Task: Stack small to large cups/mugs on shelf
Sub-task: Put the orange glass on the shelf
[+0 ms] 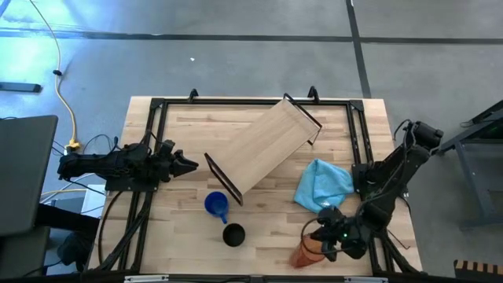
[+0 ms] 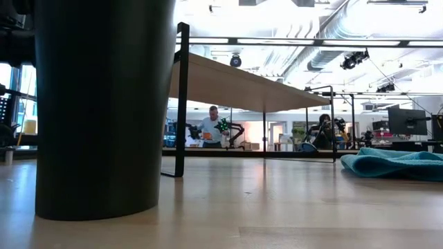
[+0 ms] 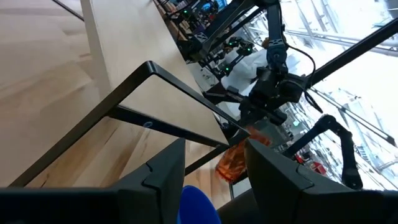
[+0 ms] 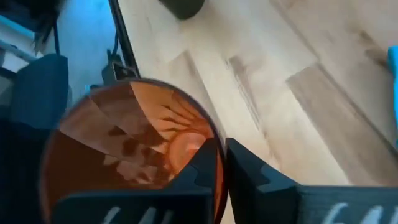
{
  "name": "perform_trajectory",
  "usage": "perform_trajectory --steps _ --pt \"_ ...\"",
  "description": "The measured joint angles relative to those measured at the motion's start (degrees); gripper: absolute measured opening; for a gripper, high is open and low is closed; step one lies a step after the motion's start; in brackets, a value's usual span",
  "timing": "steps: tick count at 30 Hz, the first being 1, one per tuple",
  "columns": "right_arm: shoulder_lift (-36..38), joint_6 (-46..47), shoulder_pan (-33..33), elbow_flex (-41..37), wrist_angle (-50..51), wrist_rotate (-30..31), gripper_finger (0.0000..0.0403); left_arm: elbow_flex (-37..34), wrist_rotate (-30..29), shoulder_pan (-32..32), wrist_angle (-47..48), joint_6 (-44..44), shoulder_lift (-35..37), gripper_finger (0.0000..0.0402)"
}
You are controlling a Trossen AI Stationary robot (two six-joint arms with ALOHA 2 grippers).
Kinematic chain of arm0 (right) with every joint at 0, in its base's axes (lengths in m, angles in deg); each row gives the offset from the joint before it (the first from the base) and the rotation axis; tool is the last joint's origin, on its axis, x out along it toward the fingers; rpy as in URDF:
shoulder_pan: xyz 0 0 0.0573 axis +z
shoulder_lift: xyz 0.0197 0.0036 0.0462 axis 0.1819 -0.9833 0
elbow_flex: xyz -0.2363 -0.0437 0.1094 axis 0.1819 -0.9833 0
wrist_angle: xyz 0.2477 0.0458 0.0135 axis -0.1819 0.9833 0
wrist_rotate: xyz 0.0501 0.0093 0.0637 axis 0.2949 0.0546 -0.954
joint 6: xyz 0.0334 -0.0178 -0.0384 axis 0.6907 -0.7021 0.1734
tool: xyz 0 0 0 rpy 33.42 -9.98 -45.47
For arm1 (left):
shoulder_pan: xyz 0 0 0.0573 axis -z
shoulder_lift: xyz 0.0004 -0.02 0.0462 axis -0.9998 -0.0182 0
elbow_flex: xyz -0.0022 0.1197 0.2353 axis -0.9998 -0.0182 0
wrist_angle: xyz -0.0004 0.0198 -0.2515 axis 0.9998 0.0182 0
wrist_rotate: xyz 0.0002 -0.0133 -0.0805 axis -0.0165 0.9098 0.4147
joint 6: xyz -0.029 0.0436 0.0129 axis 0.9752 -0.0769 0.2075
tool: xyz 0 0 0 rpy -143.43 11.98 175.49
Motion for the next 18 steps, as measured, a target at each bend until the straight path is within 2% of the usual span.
perform_trajectory --steps 4,9,18 --pt "1.94 -3.91 -3.46 1.50 4.80 -0.79 0.0003 0.00 0.09 0.00 0.02 0.01 0.00 0.0156" --pt "5.65 -10.40 -9.75 7.48 17.81 -4.24 0.0002 0.00 0.08 0.00 0.01 0.04 0.01 0.0156" --pt "9.56 -22.26 -22.43 27.05 43.12 -5.09 0.0001 0.00 0.07 0.00 0.02 0.87 0.00 0.0156"
